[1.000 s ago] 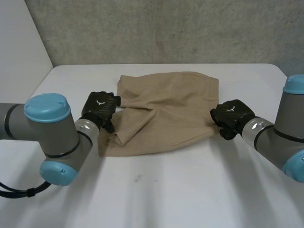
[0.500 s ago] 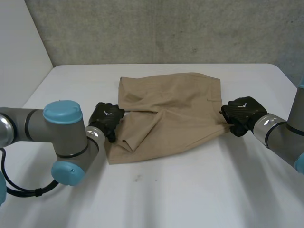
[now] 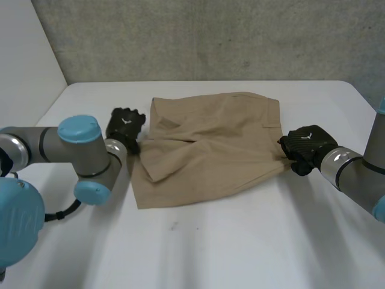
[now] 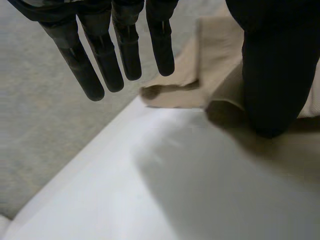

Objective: Fold the shorts.

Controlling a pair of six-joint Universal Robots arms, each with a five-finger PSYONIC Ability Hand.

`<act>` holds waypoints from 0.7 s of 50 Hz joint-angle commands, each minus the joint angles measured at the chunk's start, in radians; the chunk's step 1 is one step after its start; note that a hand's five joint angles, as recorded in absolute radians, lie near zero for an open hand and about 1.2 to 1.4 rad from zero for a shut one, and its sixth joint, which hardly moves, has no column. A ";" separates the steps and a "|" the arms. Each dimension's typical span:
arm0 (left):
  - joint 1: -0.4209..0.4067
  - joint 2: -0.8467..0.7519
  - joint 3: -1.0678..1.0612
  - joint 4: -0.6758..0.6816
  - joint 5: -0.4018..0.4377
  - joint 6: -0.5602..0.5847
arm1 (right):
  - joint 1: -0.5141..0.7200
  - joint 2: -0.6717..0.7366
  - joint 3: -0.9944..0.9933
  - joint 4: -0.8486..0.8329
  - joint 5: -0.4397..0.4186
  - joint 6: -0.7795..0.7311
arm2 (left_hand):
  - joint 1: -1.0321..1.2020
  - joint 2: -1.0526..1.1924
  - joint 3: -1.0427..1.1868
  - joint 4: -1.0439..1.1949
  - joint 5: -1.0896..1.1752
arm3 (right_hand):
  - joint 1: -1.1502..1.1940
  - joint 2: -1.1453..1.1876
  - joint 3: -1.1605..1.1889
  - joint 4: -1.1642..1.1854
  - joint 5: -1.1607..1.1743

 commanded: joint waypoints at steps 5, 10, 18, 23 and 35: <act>0.076 -0.020 0.070 0.007 0.001 0.009 | 0.002 -0.006 0.003 0.001 0.002 0.001 | 0.066 0.068 0.067 0.076 0.077 | 0.476 0.224 0.219 0.205 0.245; 0.073 0.052 -0.005 0.007 0.001 0.007 | 0.003 -0.006 0.008 0.001 0.002 0.001 | 0.060 0.062 0.061 0.070 0.071 | 0.476 0.224 0.219 0.205 0.245; 0.030 0.195 -0.192 0.000 0.036 0.001 | 0.002 -0.008 0.009 0.001 0.002 0.001 | 0.042 0.044 0.043 0.053 0.053 | 0.476 0.224 0.219 0.205 0.245; 0.008 0.201 -0.248 0.002 0.088 0.001 | 0.002 -0.008 0.009 0.001 0.005 0.001 | 0.042 0.044 0.043 0.053 0.054 | 0.476 0.224 0.219 0.205 0.245; 0.008 0.120 -0.216 0.011 0.096 0.009 | 0.000 -0.008 0.011 0.001 0.007 0.001 | 0.042 0.044 0.043 0.053 0.053 | 0.476 0.224 0.219 0.205 0.245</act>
